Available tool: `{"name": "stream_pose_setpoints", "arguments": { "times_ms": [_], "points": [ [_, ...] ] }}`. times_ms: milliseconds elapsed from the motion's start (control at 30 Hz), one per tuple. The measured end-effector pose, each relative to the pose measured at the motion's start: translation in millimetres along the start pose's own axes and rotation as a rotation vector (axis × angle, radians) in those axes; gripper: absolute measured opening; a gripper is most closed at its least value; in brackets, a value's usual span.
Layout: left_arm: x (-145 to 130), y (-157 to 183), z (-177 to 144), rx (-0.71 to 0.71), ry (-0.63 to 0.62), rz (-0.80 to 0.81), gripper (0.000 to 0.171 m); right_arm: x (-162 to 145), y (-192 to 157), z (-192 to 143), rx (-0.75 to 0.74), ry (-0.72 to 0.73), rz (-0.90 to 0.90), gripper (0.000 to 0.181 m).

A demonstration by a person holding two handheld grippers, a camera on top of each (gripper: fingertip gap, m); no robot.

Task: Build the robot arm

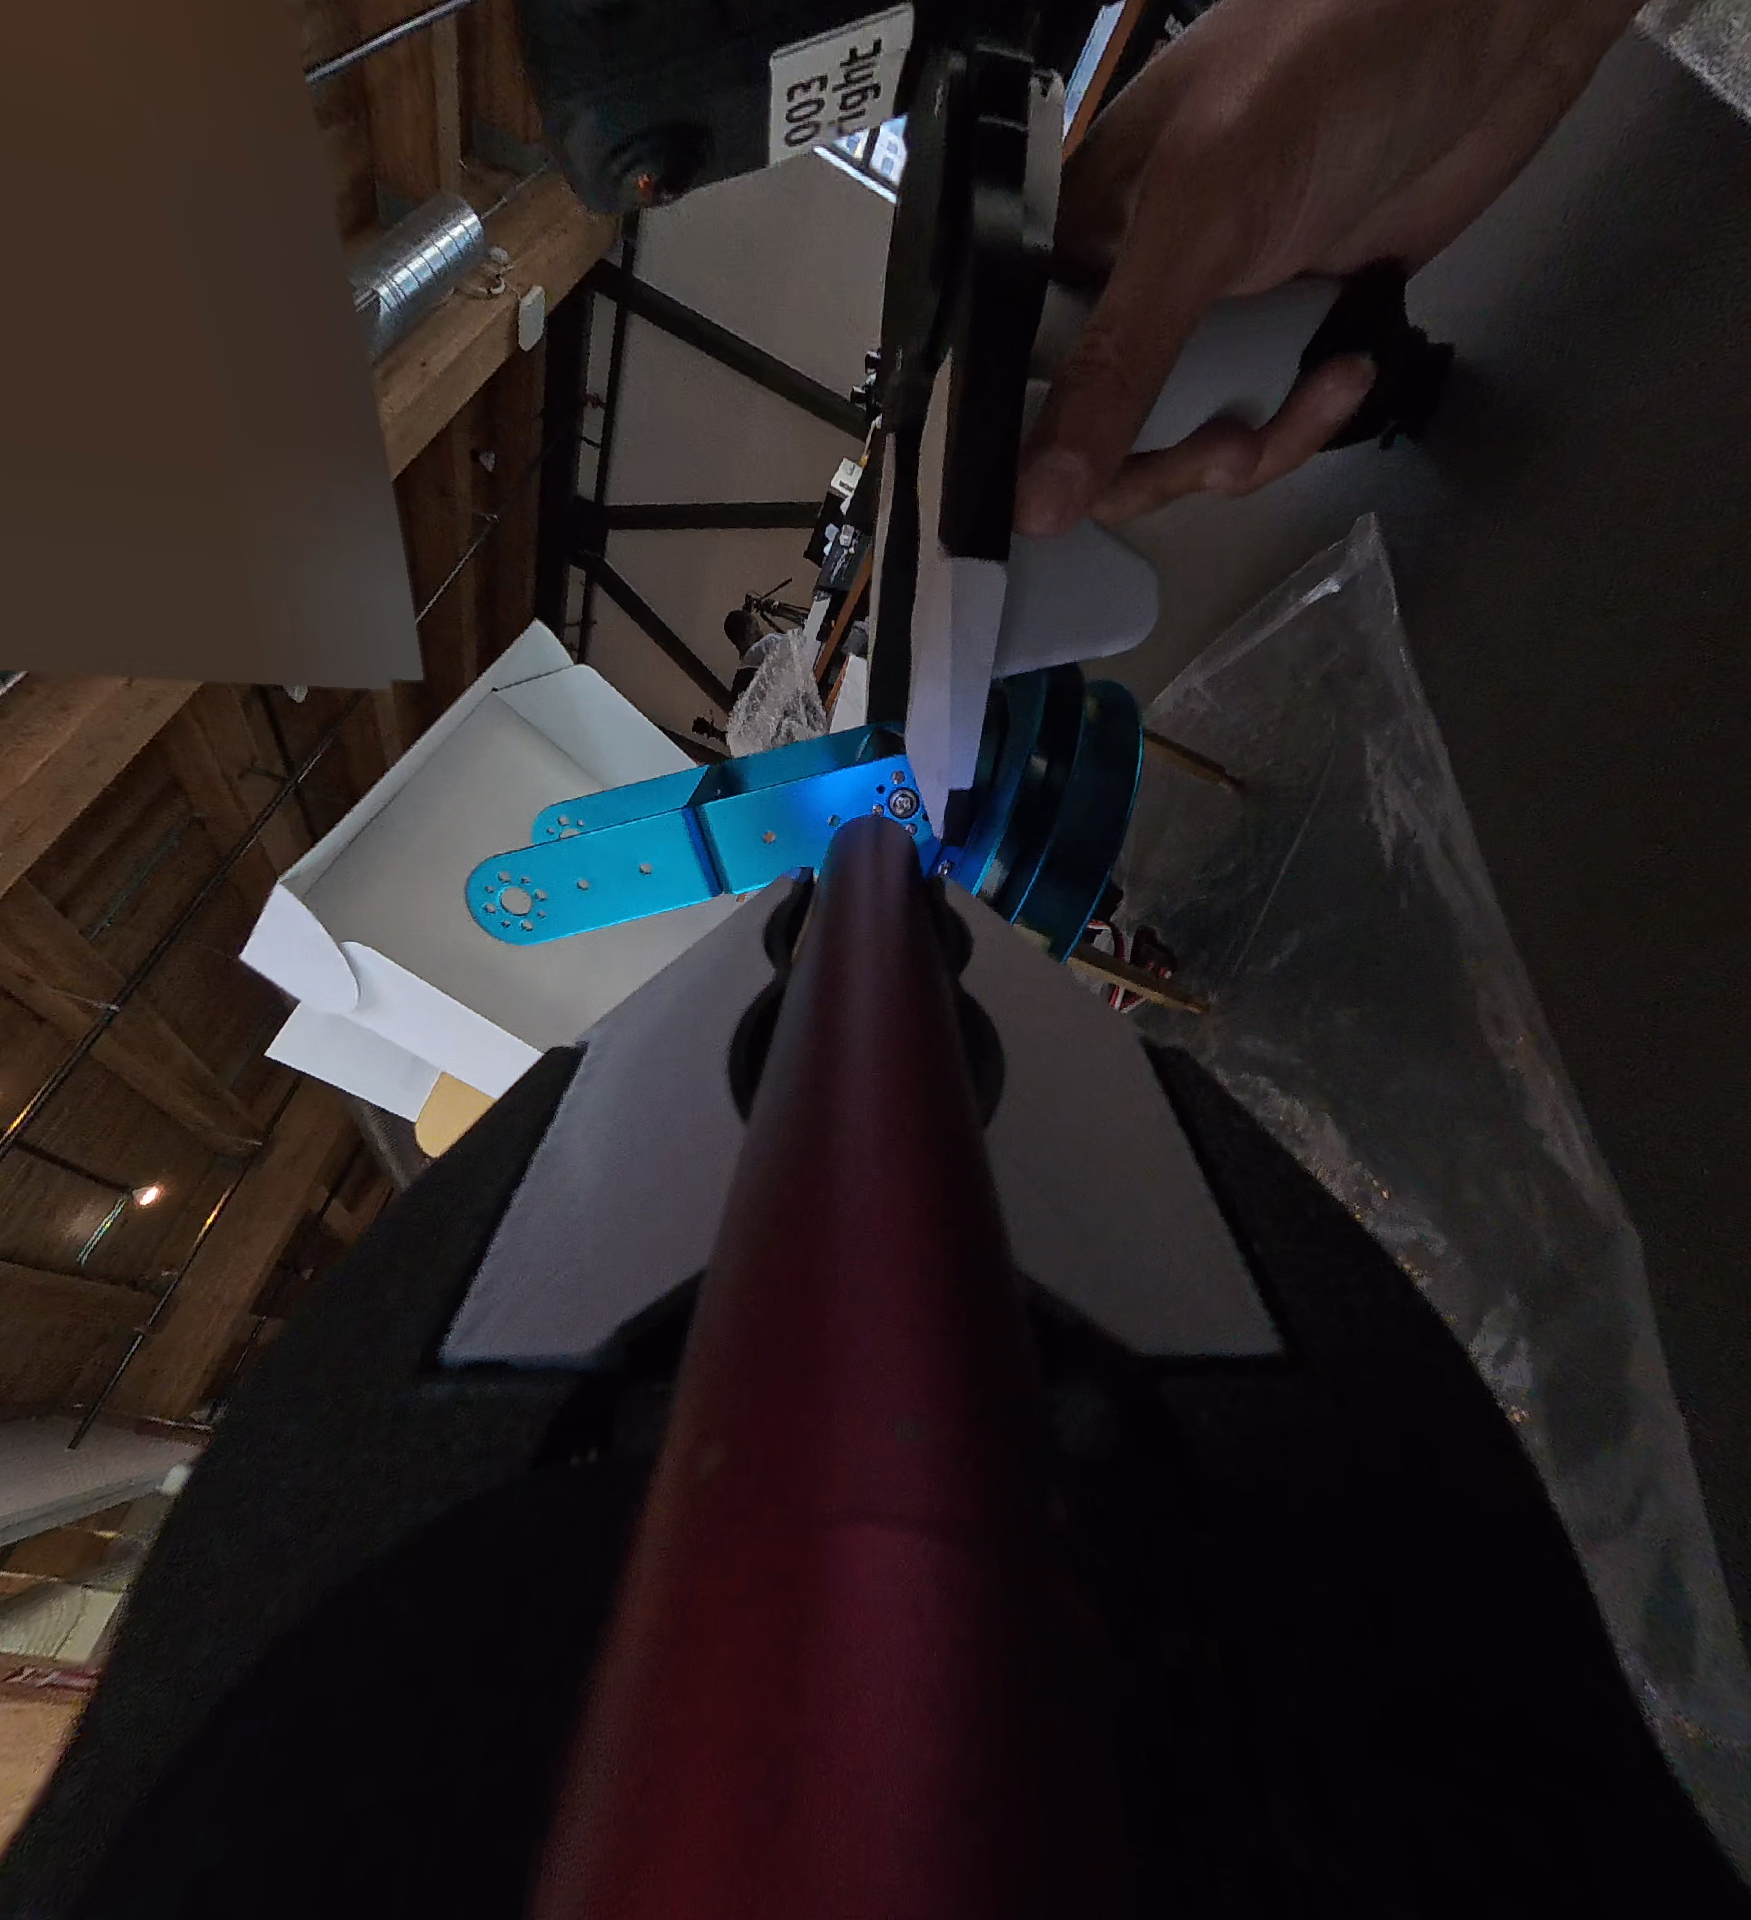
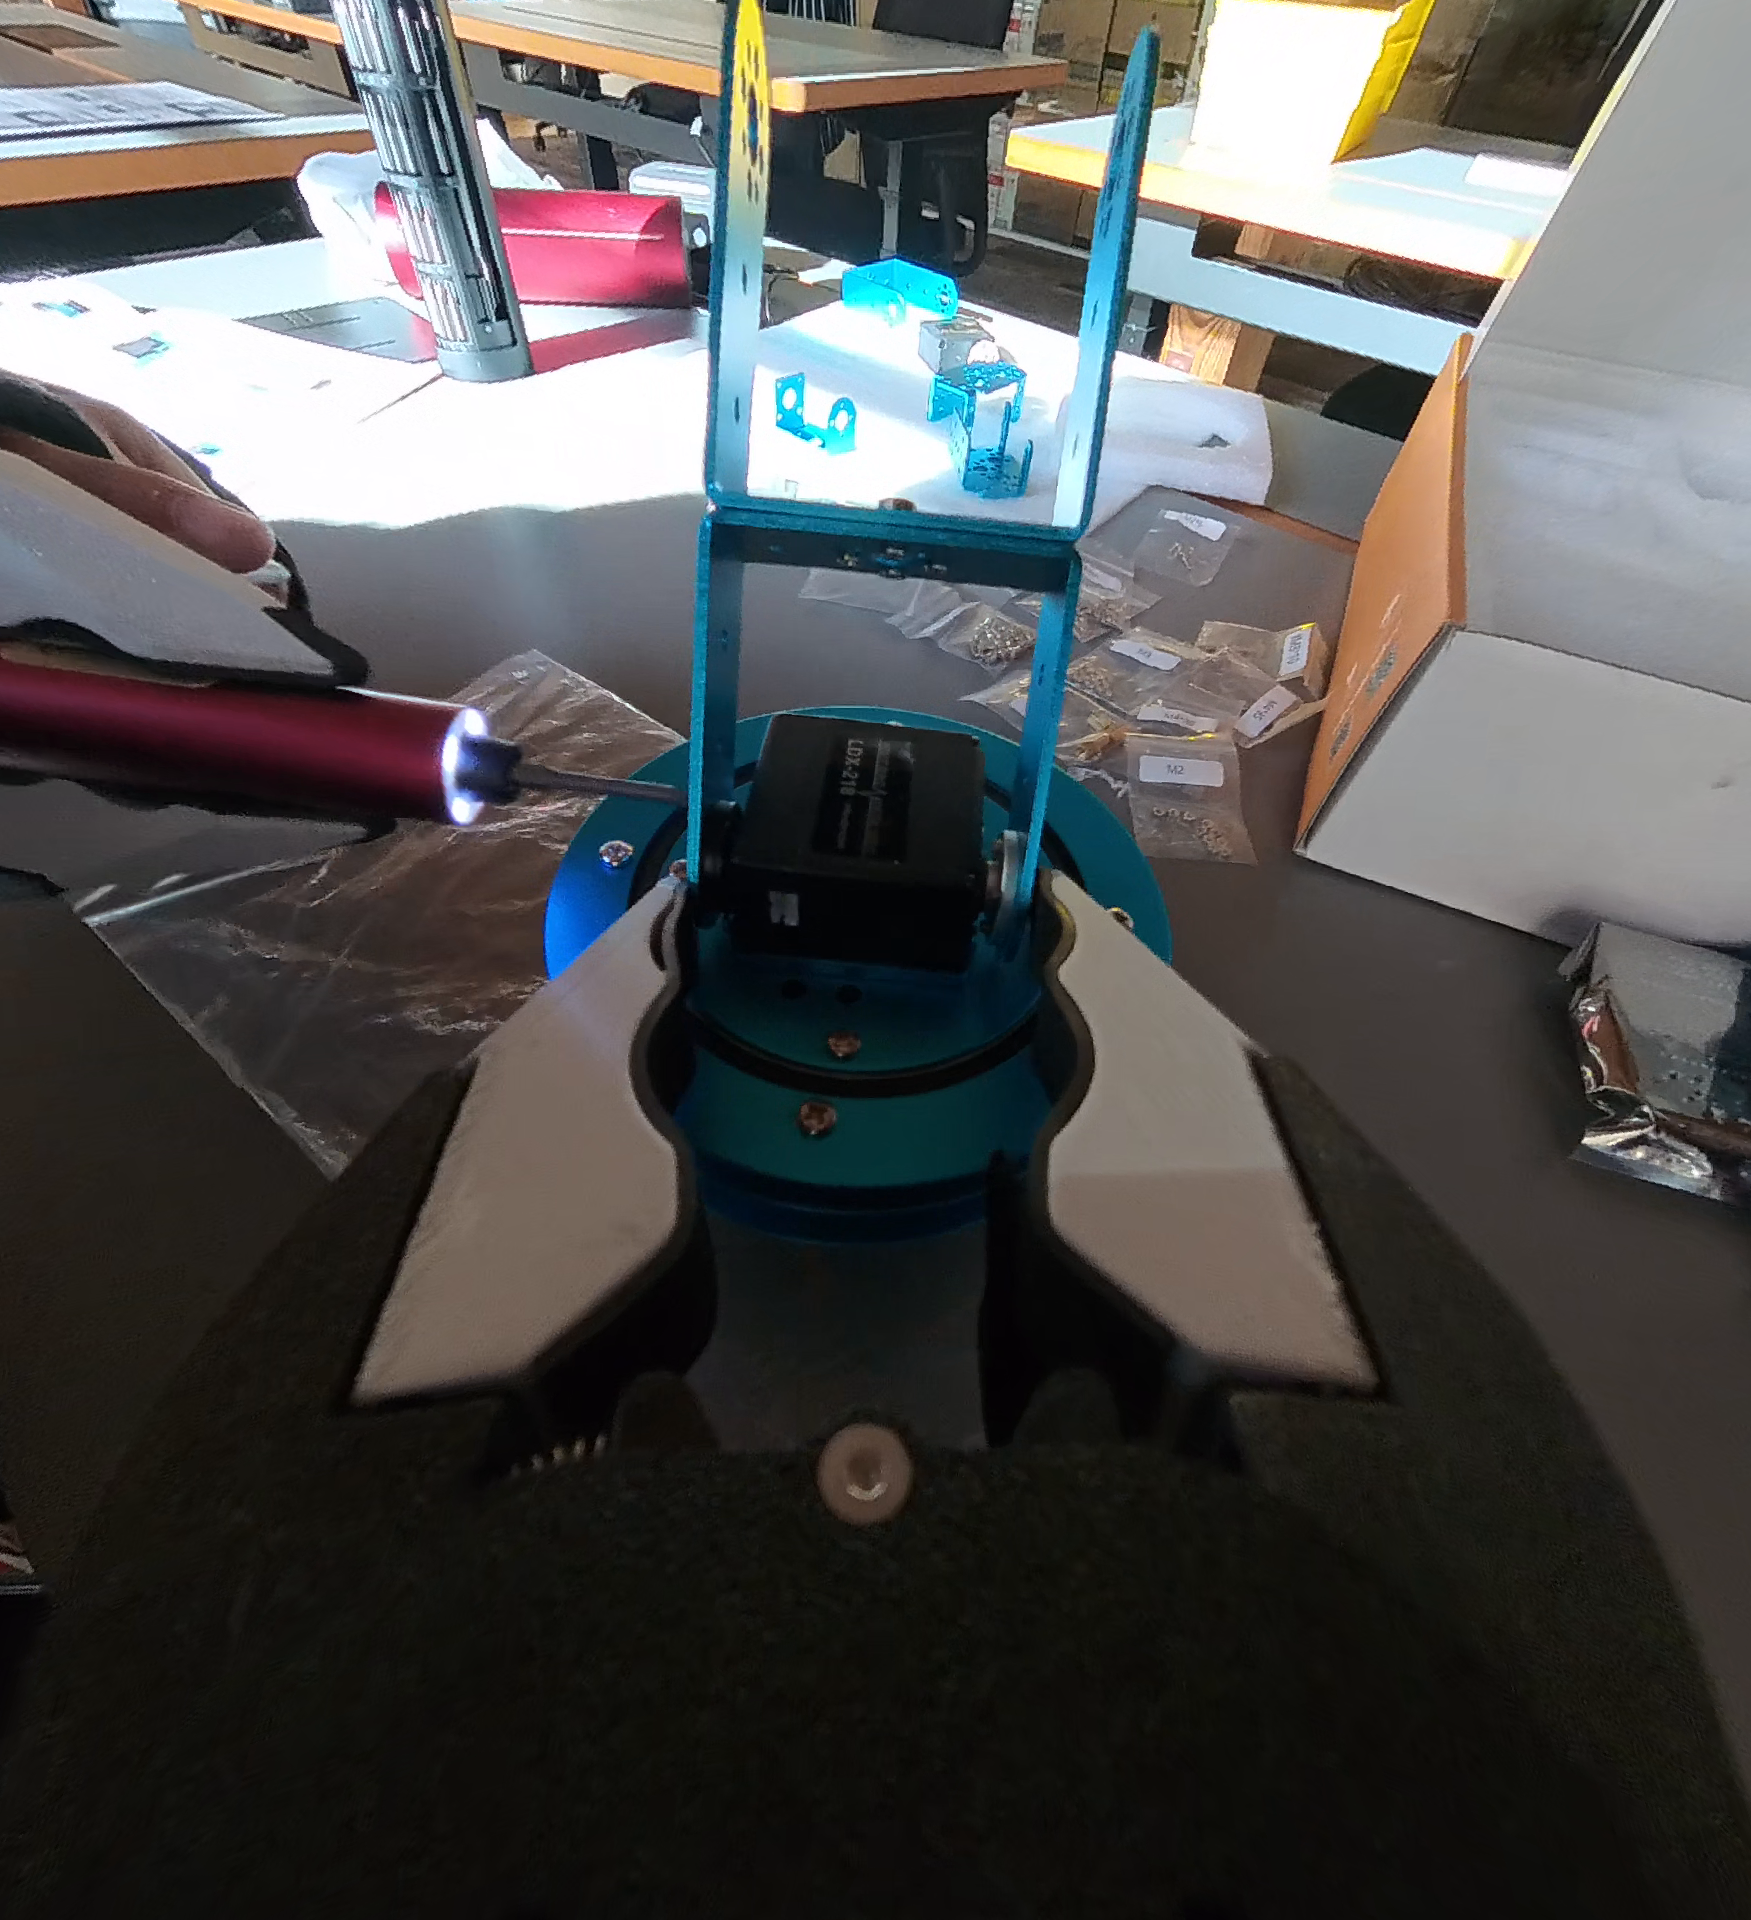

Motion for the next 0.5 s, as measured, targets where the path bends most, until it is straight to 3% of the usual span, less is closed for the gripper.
{"name": "stream_pose_setpoints", "arguments": {
  "times_ms": [500],
  "points": [
    [2.5,3.5,1.7,0.018,0.007,0.014,0.021,-0.3,-0.8,-0.2,0.008,-0.006,0.007,0.064]
  ]
}}
Point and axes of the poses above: each gripper's, where its closed fingertips meet, z out along the fingers, x out of its top, y = z × x across the jaws, the point moved 4 cm from there along -z, back along the fingers, and after that the axes turned 1 degree about y, right-handed, at the moved point
